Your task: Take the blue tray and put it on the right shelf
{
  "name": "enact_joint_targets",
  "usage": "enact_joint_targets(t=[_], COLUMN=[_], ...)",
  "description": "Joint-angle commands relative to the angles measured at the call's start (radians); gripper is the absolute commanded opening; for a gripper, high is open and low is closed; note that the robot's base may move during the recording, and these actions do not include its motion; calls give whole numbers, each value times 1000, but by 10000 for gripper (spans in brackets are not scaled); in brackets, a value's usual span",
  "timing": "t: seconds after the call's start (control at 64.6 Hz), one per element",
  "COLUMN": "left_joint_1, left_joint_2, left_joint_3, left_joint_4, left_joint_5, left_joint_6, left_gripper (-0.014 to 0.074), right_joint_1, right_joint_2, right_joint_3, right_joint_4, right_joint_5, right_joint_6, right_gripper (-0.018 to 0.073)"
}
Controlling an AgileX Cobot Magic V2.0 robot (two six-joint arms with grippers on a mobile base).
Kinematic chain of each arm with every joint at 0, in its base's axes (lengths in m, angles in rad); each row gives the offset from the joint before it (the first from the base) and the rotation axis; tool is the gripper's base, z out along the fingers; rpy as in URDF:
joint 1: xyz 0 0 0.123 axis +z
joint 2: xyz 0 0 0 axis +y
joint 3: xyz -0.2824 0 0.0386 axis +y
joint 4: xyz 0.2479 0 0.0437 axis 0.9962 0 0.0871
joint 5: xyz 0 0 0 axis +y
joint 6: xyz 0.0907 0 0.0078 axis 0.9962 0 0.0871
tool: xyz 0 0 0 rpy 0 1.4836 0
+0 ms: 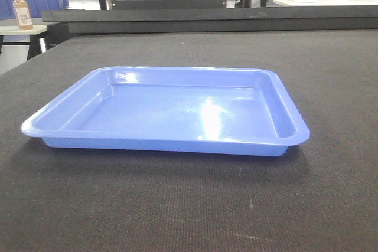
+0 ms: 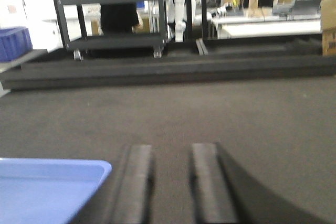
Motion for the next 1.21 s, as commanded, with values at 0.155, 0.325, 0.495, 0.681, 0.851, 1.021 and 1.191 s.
enact_joint_targets(t=[0.155, 0.325, 0.495, 0.681, 0.851, 1.021, 1.191], left_joint_1=[-77, -222, -305, -303, -305, -305, -303], left_joint_2=[267, 441, 659, 935, 1161, 1337, 1446], left_joint_3=[-130, -285, -470, -676, -813, -892, -908], left_joint_4=[8, -5, -7, -9, -5, 40, 46], left_joint_5=[-38, 108, 251, 435, 521, 570, 556], left_joint_6=[53, 53, 52, -11, -59, -118, -137], left_gripper=[441, 441, 441, 441, 439, 433, 433], right_joint_1=[70, 246, 417, 450, 450, 450, 443], right_joint_2=[296, 488, 731, 1018, 1210, 1340, 1433], right_joint_3=[-108, -290, -512, -719, -840, -889, -897], right_joint_4=[9, 33, 43, 8, -108, -168, -165], right_joint_5=[-72, 30, 216, 442, 528, 566, 567], right_joint_6=[-5, -5, 11, 114, 332, 408, 416], right_gripper=[623, 623, 623, 623, 623, 623, 623])
